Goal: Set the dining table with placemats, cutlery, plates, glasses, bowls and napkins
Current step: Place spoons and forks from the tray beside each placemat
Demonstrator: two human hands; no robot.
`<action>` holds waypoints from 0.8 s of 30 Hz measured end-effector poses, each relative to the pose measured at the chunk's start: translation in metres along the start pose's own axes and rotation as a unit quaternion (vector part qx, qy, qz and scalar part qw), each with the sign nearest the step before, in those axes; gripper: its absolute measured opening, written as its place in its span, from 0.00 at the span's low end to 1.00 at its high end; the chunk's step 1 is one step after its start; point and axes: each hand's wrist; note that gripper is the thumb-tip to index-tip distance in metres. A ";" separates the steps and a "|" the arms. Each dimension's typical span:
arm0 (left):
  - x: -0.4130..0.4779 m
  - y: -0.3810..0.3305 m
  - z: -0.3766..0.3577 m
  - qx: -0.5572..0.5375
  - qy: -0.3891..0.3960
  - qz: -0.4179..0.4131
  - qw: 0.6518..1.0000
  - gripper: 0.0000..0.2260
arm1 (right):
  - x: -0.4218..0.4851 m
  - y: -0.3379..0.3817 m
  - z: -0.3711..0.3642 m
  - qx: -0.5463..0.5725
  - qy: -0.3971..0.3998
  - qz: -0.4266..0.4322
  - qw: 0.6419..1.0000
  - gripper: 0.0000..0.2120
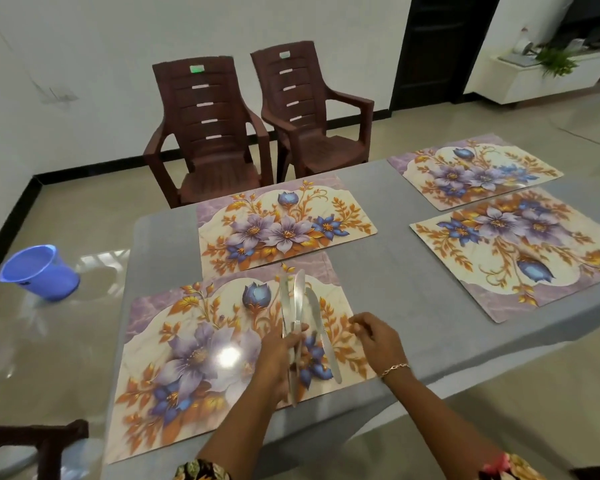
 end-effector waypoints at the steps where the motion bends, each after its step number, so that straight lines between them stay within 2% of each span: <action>1: 0.000 0.001 -0.010 -0.020 0.009 0.006 1.000 0.08 | 0.001 0.004 0.009 0.029 0.027 -0.014 0.999 0.06; 4: 0.003 0.008 -0.045 -0.012 -0.010 -0.009 1.000 0.08 | -0.006 0.011 0.030 0.142 0.104 -0.053 0.983 0.08; 7: 0.001 0.011 -0.082 -0.058 0.017 0.013 0.998 0.07 | -0.016 0.005 0.045 0.207 0.114 -0.077 0.969 0.06; 10: 0.000 0.018 -0.117 -0.077 0.043 0.029 0.996 0.06 | -0.019 -0.011 0.069 0.221 0.074 -0.082 0.969 0.06; 14: 0.002 0.029 -0.161 -0.037 0.083 0.033 0.995 0.04 | -0.019 -0.034 0.108 0.232 0.007 -0.081 0.969 0.08; 17: 0.010 0.035 -0.200 -0.020 0.103 0.045 0.994 0.07 | -0.010 -0.050 0.136 0.250 -0.026 -0.095 0.963 0.07; 19: 0.019 0.037 -0.227 -0.020 0.105 0.045 0.993 0.07 | 0.002 -0.065 0.157 0.233 -0.038 -0.098 0.967 0.06; 24: 0.059 0.031 -0.285 -0.043 0.109 0.054 0.992 0.05 | 0.053 -0.107 0.210 0.142 -0.079 -0.093 0.982 0.12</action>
Point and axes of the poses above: each hand's wrist, its own x-axis towards the middle knuckle, its own z-axis out of the back of the hand, y = z × x, and after that the axes turned 4 degrees about -z, right-handed
